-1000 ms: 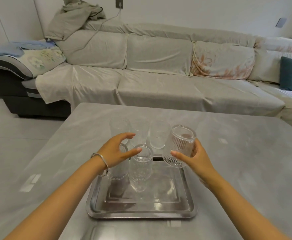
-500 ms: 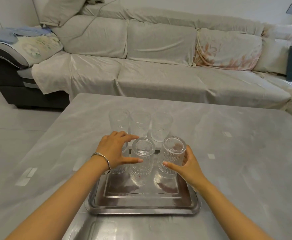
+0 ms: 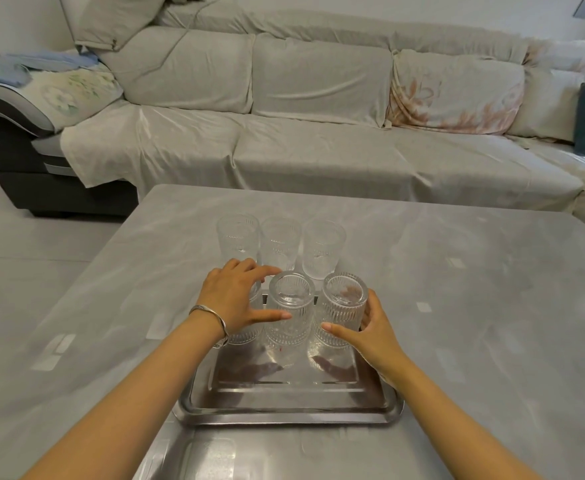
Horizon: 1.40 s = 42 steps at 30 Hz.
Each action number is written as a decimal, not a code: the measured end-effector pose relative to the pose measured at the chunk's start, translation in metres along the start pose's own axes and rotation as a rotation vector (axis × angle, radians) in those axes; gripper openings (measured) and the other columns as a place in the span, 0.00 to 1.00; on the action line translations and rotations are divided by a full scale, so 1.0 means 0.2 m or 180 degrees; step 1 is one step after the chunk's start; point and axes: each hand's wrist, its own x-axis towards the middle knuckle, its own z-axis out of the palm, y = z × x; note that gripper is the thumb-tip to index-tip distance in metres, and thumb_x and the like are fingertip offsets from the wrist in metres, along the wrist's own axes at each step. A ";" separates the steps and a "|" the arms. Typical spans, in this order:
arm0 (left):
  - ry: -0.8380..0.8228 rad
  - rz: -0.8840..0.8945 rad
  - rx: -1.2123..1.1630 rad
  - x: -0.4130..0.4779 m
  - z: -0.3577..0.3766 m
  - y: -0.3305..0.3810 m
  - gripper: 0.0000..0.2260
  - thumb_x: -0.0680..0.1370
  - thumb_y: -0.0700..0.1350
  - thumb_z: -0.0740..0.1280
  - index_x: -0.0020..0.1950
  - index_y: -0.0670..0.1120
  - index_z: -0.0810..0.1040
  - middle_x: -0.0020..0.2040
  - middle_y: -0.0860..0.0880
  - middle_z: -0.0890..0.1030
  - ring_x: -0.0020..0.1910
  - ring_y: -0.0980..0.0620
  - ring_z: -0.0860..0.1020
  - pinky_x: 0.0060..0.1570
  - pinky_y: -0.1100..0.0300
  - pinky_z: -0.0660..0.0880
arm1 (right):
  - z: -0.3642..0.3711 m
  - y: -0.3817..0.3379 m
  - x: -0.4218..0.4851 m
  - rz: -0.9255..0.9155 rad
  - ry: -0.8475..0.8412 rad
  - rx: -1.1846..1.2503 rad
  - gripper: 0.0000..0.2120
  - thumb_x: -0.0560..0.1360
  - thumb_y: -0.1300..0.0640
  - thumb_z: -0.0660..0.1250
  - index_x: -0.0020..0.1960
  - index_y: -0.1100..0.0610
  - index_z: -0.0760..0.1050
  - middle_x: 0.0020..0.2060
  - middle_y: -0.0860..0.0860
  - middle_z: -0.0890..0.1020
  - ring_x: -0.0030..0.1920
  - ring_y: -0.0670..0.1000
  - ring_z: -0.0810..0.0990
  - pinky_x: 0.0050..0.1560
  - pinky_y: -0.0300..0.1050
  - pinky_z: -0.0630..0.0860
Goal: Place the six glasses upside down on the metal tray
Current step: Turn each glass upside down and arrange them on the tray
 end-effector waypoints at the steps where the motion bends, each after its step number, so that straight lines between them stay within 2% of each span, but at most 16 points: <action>1: -0.0002 0.0001 0.0004 0.00 0.00 0.00 0.40 0.57 0.76 0.53 0.66 0.62 0.65 0.58 0.54 0.76 0.58 0.51 0.71 0.55 0.54 0.70 | 0.00 0.00 0.00 0.0007 0.0000 0.0004 0.37 0.57 0.48 0.81 0.61 0.39 0.67 0.58 0.41 0.78 0.56 0.38 0.79 0.47 0.32 0.77; 6: 0.0000 0.0028 0.0013 0.00 0.00 0.00 0.38 0.59 0.76 0.56 0.66 0.62 0.65 0.57 0.53 0.76 0.58 0.51 0.72 0.55 0.55 0.70 | 0.01 0.01 0.00 -0.0009 0.0002 -0.0028 0.41 0.57 0.46 0.81 0.66 0.44 0.66 0.61 0.43 0.77 0.60 0.43 0.77 0.55 0.39 0.77; 9: 0.0007 0.0036 0.0001 0.00 0.00 0.00 0.37 0.60 0.75 0.59 0.66 0.62 0.65 0.57 0.53 0.76 0.58 0.51 0.72 0.55 0.54 0.70 | 0.01 0.01 -0.01 -0.0026 0.0003 -0.0064 0.41 0.57 0.45 0.80 0.65 0.43 0.65 0.61 0.43 0.76 0.61 0.45 0.77 0.57 0.42 0.77; 14: 0.0001 0.0057 -0.0071 0.00 0.00 0.00 0.37 0.60 0.74 0.59 0.66 0.61 0.65 0.58 0.54 0.76 0.58 0.51 0.72 0.56 0.54 0.70 | 0.01 -0.02 -0.01 -0.0044 -0.0069 -0.0170 0.37 0.56 0.43 0.79 0.60 0.36 0.64 0.60 0.39 0.75 0.60 0.42 0.76 0.52 0.34 0.77; 19: 0.0063 0.0081 -0.0460 -0.01 -0.03 -0.02 0.39 0.59 0.76 0.57 0.66 0.59 0.66 0.58 0.55 0.76 0.58 0.53 0.72 0.57 0.54 0.70 | -0.01 -0.09 -0.01 -0.0066 -0.0147 -0.0237 0.43 0.55 0.39 0.78 0.66 0.43 0.64 0.63 0.45 0.75 0.64 0.47 0.75 0.65 0.49 0.73; 22: 0.0259 0.0083 -0.0755 -0.01 -0.08 -0.05 0.37 0.60 0.75 0.58 0.64 0.59 0.68 0.57 0.55 0.76 0.55 0.56 0.72 0.55 0.57 0.70 | -0.04 -0.20 0.03 -0.0176 -0.0071 -0.0240 0.43 0.58 0.38 0.75 0.68 0.45 0.63 0.66 0.47 0.72 0.67 0.47 0.72 0.68 0.50 0.69; 25: 0.0465 -0.0021 -0.0986 0.03 -0.15 -0.09 0.35 0.61 0.74 0.57 0.63 0.58 0.69 0.56 0.55 0.76 0.54 0.55 0.72 0.54 0.57 0.72 | -0.07 -0.34 0.13 -0.0360 -0.0008 -0.0206 0.39 0.61 0.39 0.73 0.68 0.45 0.63 0.66 0.47 0.72 0.66 0.44 0.71 0.68 0.46 0.67; 29: 0.0649 -0.0082 -0.1068 0.14 -0.20 -0.12 0.35 0.64 0.73 0.55 0.64 0.54 0.70 0.59 0.51 0.76 0.59 0.51 0.73 0.58 0.52 0.73 | -0.08 -0.47 0.34 -0.0411 0.0115 -0.0399 0.41 0.60 0.37 0.72 0.69 0.47 0.64 0.66 0.45 0.70 0.66 0.46 0.70 0.65 0.44 0.67; 33: 0.0506 -0.0227 -0.0970 0.28 -0.20 -0.18 0.38 0.65 0.72 0.51 0.69 0.51 0.66 0.69 0.48 0.69 0.68 0.48 0.66 0.67 0.49 0.66 | -0.07 -0.46 0.56 -0.0177 0.0029 -0.0774 0.41 0.64 0.41 0.74 0.71 0.48 0.62 0.72 0.47 0.65 0.69 0.49 0.66 0.61 0.45 0.66; 36: 0.0181 -0.0291 -0.0834 0.37 -0.15 -0.24 0.35 0.71 0.67 0.51 0.72 0.49 0.61 0.74 0.48 0.64 0.73 0.48 0.60 0.71 0.51 0.58 | -0.03 -0.40 0.67 0.0101 -0.0113 -0.0854 0.41 0.66 0.46 0.76 0.73 0.49 0.60 0.74 0.51 0.63 0.72 0.54 0.64 0.60 0.46 0.66; 39: 0.0050 -0.0287 -0.0764 0.43 -0.08 -0.28 0.30 0.75 0.62 0.52 0.73 0.48 0.59 0.75 0.48 0.61 0.74 0.49 0.56 0.72 0.53 0.53 | 0.01 -0.34 0.73 0.0215 -0.0147 -0.0800 0.43 0.65 0.50 0.78 0.73 0.51 0.60 0.73 0.54 0.65 0.70 0.54 0.66 0.59 0.44 0.67; 42: 0.0107 -0.0342 -0.0819 0.46 -0.04 -0.30 0.29 0.76 0.61 0.52 0.73 0.48 0.59 0.75 0.49 0.60 0.75 0.49 0.53 0.72 0.53 0.51 | 0.04 -0.30 0.75 0.0160 -0.0108 -0.0910 0.43 0.64 0.51 0.79 0.72 0.52 0.61 0.70 0.54 0.69 0.63 0.52 0.70 0.57 0.43 0.69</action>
